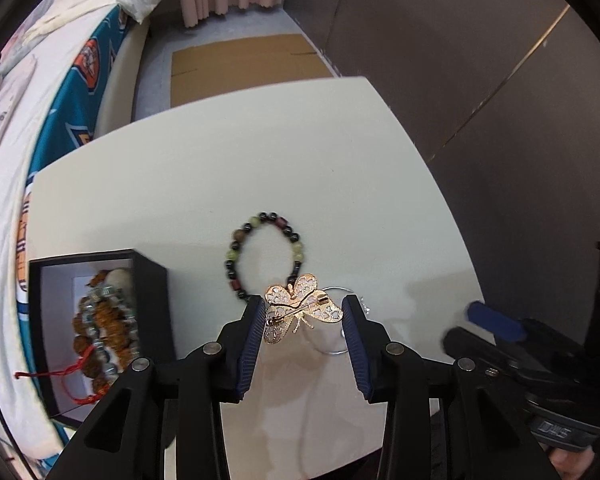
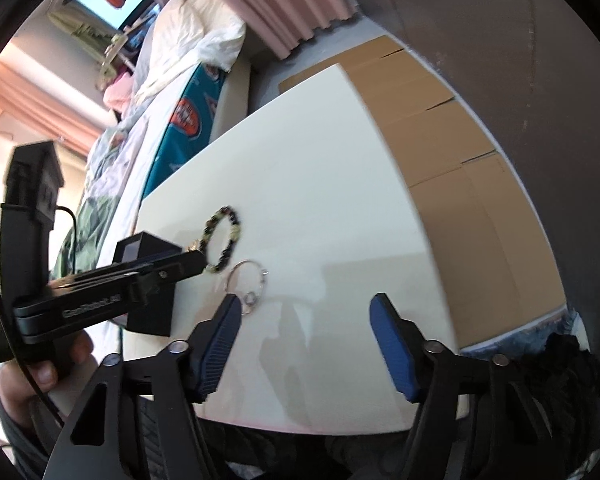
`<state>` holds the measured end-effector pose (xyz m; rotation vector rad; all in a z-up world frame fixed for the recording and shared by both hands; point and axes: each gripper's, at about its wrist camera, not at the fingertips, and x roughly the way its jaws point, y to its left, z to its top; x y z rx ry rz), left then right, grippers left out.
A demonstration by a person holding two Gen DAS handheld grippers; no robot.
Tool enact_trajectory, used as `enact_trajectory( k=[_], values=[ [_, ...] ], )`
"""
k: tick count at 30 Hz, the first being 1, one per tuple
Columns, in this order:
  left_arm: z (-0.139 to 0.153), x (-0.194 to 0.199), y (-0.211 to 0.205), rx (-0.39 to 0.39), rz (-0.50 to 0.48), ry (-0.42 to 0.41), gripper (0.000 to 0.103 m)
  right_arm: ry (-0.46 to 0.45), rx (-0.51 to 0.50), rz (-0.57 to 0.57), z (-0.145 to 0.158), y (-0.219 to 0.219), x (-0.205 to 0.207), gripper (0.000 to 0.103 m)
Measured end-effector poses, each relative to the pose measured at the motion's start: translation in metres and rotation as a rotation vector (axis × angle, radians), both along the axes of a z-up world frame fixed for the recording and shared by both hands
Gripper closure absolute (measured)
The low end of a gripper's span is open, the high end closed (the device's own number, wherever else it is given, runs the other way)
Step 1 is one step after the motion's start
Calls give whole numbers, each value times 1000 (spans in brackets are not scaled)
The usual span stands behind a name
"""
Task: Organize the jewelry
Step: 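Drop the butterfly charm in the box with left gripper while right gripper grasps silver hoop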
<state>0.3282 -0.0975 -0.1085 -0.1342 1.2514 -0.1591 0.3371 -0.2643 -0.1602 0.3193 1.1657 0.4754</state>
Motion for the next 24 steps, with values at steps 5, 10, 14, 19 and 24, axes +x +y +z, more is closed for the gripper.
enact_trajectory(
  k=[5,10,14,19,24],
  values=[
    [12,-6,26,-32,31,-33,62,28,-26,47,-6,29,8,67],
    [24,-17,54,-52,72,-59,62,64,-93,72,-14,50,20,76],
    [33,-23,70,-70,96,-81,62,81,-140,85,-18,60,26,80],
    [37,-32,93,-93,123,-97,62,77,-235,102,-21,72,24,81],
    [37,-39,111,-109,145,-101,62,43,-321,101,-19,82,24,97]
  ],
)
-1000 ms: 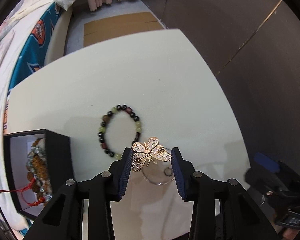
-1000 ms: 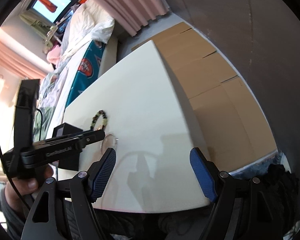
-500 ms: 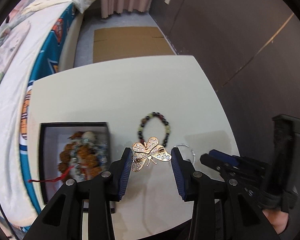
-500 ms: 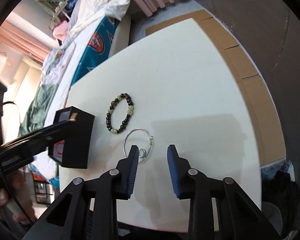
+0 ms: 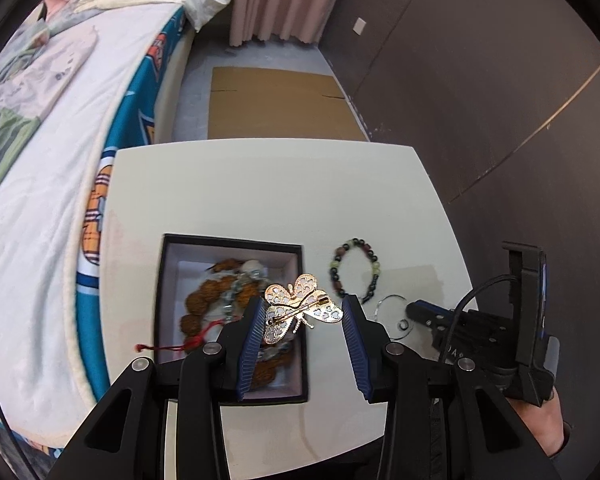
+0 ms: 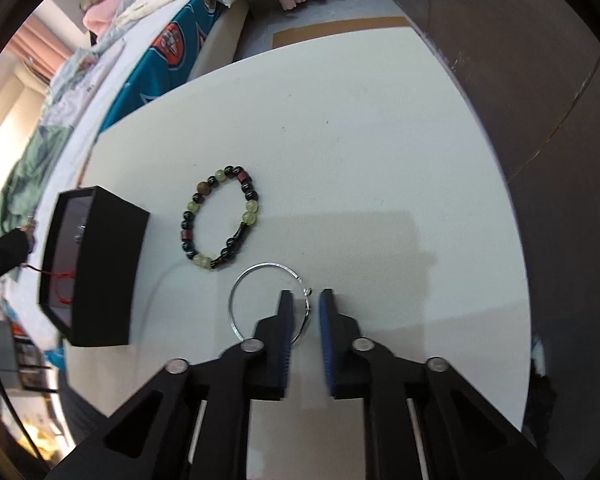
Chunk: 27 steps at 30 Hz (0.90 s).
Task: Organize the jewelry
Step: 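Drop the butterfly charm in the box with left gripper while right gripper grasps silver hoop, then carry the silver hoop earring over the box and release it with the right gripper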
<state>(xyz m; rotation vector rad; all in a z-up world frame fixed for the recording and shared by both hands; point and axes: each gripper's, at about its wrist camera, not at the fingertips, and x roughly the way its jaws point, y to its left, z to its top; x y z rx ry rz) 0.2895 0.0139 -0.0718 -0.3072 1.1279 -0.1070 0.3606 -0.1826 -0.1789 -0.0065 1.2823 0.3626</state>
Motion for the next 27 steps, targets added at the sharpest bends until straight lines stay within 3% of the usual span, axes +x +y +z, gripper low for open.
enact_trajectory(
  k=[6,12,13,17,27],
  values=[
    [-1,-8,23,-20,39,-3,62,-55,25,5,13,1,-8,99],
    [-7,-13,35,-76,44,7,61,-125,80,16,47,2,-17,99],
    [-9,-13,37,-84,47,14,59,-132,90,19,52,3,-19,99],
    [-10,-16,46,-109,66,9,29,-153,138,49,72,13,-25,99],
    [9,-35,75,-126,108,-52,27,-179,208,150,97,70,-36,99]
  ],
)
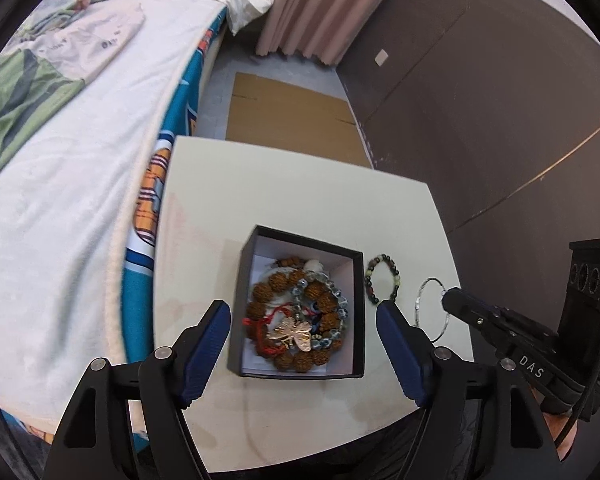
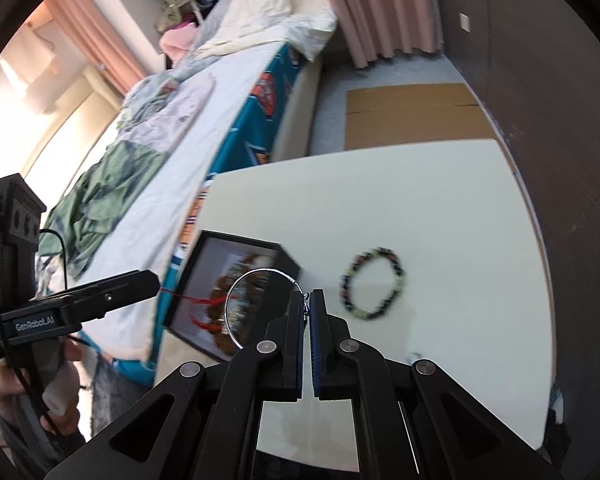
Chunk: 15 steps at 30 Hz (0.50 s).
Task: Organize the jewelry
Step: 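Carry the silver hoop earring over the box and release it with the right gripper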
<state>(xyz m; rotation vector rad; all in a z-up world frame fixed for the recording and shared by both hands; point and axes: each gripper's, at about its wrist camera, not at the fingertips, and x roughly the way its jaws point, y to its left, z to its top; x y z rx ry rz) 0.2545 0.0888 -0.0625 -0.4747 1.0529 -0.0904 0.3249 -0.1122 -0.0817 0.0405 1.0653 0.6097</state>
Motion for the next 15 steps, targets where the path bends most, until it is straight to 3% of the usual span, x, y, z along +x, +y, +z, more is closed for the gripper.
enact_trajectory(
  k=[8,15],
  values=[
    [12,-17,27,1,52,-29,27,6,6,70,1,42,-4,99],
    [17,-32,48,7,87,-39,27,55,14,106,-20,81,-1,98]
  ],
)
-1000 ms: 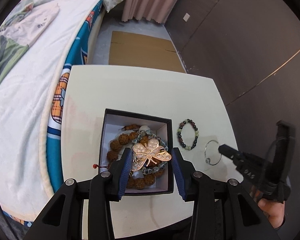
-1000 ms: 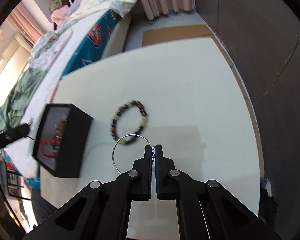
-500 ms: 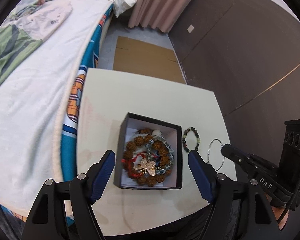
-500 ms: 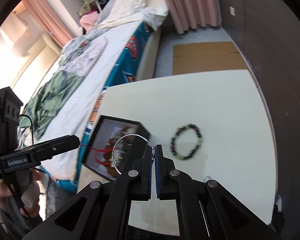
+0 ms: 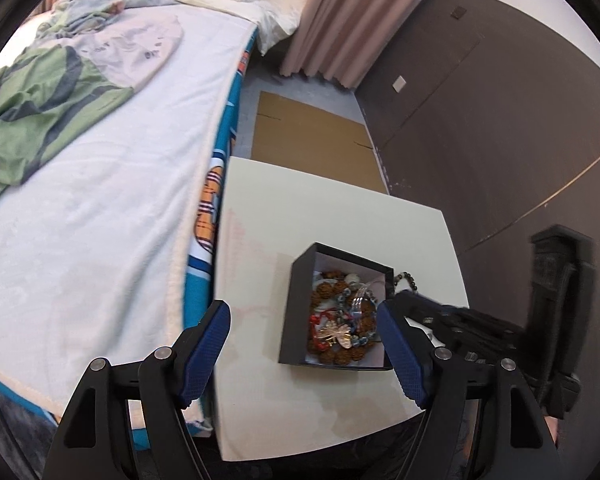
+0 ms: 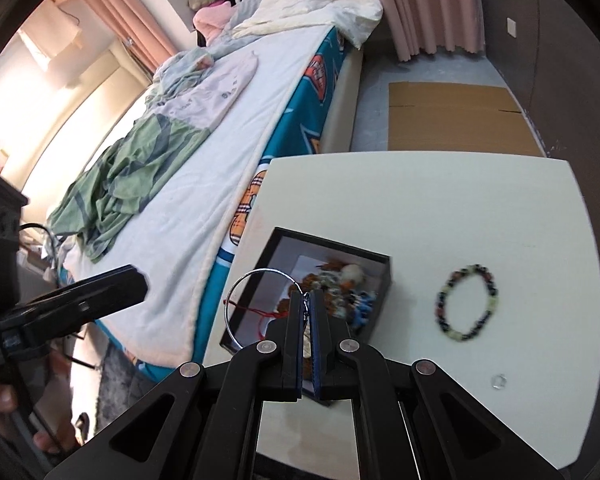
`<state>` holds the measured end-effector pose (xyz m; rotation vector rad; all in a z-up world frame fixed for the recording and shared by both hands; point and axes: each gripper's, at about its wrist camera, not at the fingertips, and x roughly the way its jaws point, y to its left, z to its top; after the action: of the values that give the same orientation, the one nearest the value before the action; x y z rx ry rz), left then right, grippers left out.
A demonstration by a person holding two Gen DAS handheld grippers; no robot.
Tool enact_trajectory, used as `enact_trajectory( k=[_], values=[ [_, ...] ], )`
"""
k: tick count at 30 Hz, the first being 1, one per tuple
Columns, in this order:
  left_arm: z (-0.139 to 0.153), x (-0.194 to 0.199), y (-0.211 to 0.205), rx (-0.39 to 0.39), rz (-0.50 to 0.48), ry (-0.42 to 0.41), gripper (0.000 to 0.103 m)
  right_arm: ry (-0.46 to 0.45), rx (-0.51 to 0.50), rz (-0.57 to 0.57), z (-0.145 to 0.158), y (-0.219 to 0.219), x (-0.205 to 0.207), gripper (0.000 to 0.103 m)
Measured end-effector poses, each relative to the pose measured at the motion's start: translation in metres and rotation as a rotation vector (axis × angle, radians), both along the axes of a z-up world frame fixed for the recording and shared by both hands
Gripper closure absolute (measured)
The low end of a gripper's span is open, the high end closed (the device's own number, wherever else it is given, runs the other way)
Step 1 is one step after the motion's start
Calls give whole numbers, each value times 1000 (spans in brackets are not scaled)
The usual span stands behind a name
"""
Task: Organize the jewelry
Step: 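Carry the silver hoop earring over the box and release it with the right gripper, then grasp the dark bead bracelet with green beads using the left gripper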
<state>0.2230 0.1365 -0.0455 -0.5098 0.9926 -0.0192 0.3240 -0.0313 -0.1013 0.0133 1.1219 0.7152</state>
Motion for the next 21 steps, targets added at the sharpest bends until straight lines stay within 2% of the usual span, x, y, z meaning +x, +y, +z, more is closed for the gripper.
enact_trajectory(
  k=[2,3,4,6,7,17,21],
  values=[
    [0,-2,5,-1,10,-3,27,60,8,38,-10,10,1,94],
    [1,-4,6,-2,17,-4,27,95,17,51,-15,13,1,80],
    [1,-4,8,-5,20,-5,27,96,25,48,-15,13,0,58],
    [1,-4,8,-9,22,-9,27,46,23,20,-10,7,-3,36],
    [1,-3,7,-10,19,-10,27,33,22,8,-7,4,-3,33],
    [-1,20,-36,2,-84,-12,27,-1,25,-142,14,-74,5,33],
    [-2,31,-58,15,-129,-9,27,-15,24,-194,19,-101,6,29]
  ],
)
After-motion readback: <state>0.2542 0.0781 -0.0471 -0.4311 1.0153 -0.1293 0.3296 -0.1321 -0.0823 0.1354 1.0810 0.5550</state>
